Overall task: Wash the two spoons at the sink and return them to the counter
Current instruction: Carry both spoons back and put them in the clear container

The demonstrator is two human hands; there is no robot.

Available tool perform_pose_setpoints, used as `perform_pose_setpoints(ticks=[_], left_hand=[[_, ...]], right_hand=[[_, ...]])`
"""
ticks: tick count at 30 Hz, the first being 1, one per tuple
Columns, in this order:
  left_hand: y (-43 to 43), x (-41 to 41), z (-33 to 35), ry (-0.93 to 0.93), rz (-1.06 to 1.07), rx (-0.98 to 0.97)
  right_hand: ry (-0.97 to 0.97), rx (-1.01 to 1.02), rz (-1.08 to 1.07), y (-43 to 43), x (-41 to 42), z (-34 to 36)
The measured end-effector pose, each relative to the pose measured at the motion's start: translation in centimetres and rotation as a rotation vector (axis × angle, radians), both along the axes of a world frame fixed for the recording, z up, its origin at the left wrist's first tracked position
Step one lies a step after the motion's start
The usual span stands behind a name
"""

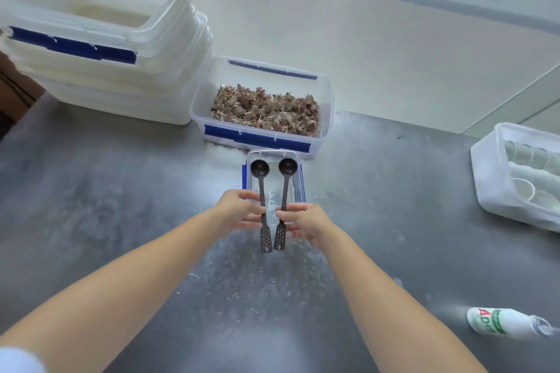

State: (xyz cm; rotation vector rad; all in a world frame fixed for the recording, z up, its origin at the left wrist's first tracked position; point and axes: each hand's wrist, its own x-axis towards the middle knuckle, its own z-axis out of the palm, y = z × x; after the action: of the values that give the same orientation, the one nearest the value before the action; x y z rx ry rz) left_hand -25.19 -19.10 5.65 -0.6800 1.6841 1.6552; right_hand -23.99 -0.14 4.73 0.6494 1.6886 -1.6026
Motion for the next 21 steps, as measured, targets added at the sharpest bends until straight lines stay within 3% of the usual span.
perform_pose_setpoints(ticks=[11,18,21], left_hand=[[1.3,-2.9,-2.4,-0.003,0.017,-0.239],[1.6,-3.0,-2.9,0.062,-0.057,-0.517],[1.0,-3.1,-2.7,0.054,-0.063,-0.552]], right_hand=[[-0.017,0.222,0.125,-1.0,-4.2,-1.6],[0.008,0.262,0.036,-2.2,-2.7,-2.4],[-0.010,0.247,-0.053,-3.5,-1.5,-2.7]])
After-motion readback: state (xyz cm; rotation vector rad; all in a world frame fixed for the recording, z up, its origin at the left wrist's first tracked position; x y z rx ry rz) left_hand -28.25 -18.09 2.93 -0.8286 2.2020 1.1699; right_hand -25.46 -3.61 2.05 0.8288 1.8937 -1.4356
